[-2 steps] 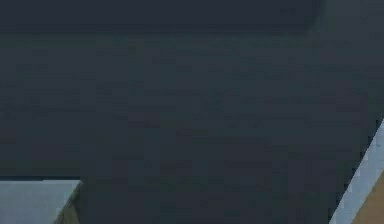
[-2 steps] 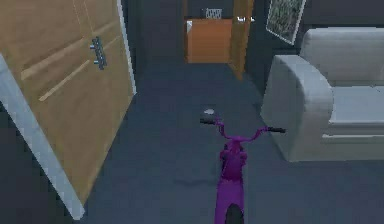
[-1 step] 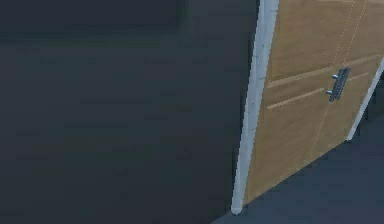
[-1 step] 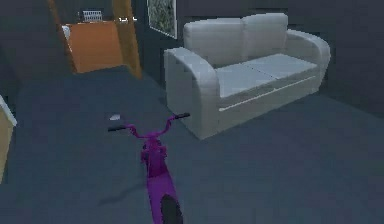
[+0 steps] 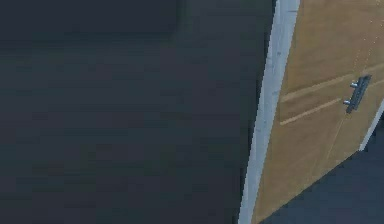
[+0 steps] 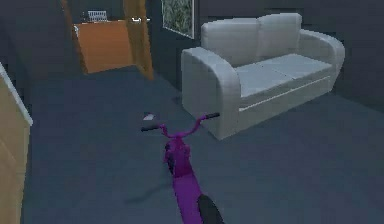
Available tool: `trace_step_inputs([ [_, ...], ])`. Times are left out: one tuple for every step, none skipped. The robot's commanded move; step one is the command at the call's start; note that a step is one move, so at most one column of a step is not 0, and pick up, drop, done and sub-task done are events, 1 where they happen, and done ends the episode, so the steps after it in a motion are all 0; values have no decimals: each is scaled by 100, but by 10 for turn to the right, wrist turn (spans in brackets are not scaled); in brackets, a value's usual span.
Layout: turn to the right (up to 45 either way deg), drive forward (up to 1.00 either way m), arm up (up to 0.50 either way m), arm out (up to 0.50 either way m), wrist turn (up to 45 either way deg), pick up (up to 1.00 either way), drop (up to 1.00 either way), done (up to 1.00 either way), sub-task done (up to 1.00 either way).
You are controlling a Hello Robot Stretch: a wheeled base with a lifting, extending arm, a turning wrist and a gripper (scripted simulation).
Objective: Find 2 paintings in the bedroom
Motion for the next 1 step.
trace_step_inputs([
  [450,0,0,0,0,0,0,0,0],
])
